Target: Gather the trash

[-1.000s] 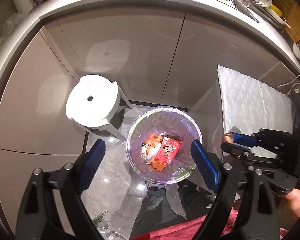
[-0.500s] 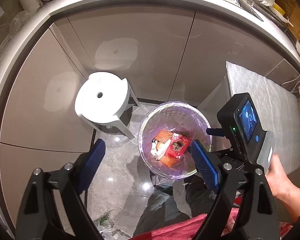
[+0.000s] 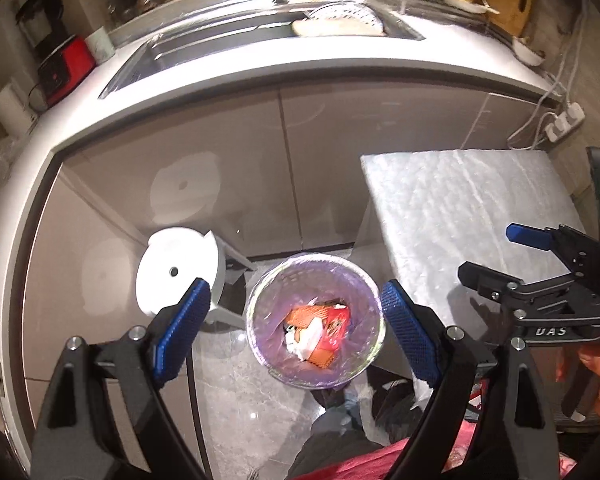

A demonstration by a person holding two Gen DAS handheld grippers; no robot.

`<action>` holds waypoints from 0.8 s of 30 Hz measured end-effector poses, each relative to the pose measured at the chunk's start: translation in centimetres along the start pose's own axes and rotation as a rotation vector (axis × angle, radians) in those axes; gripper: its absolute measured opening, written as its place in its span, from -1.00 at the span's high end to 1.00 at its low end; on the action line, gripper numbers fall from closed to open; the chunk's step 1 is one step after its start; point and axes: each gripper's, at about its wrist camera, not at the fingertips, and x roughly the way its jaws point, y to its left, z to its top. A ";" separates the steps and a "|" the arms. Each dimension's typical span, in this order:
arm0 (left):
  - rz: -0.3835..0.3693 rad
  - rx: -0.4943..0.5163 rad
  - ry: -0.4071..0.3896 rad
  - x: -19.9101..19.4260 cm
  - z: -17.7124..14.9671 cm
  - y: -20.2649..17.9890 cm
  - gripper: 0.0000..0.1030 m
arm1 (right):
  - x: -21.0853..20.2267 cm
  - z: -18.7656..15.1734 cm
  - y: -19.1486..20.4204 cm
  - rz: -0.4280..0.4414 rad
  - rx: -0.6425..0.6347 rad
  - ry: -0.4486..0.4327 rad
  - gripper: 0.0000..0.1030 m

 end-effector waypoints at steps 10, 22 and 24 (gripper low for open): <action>-0.072 0.097 -0.266 -11.7 2.9 -11.5 -0.85 | -19.1 -2.3 -4.1 -0.307 0.010 -0.309 -0.96; -0.081 0.104 -0.416 -21.6 2.7 -16.9 -0.85 | -30.4 -5.4 -5.5 -0.419 0.138 -0.492 -0.96; -0.072 0.093 -0.430 -22.6 2.6 -16.8 -0.85 | -31.2 -6.0 -5.3 -0.432 0.141 -0.506 -0.96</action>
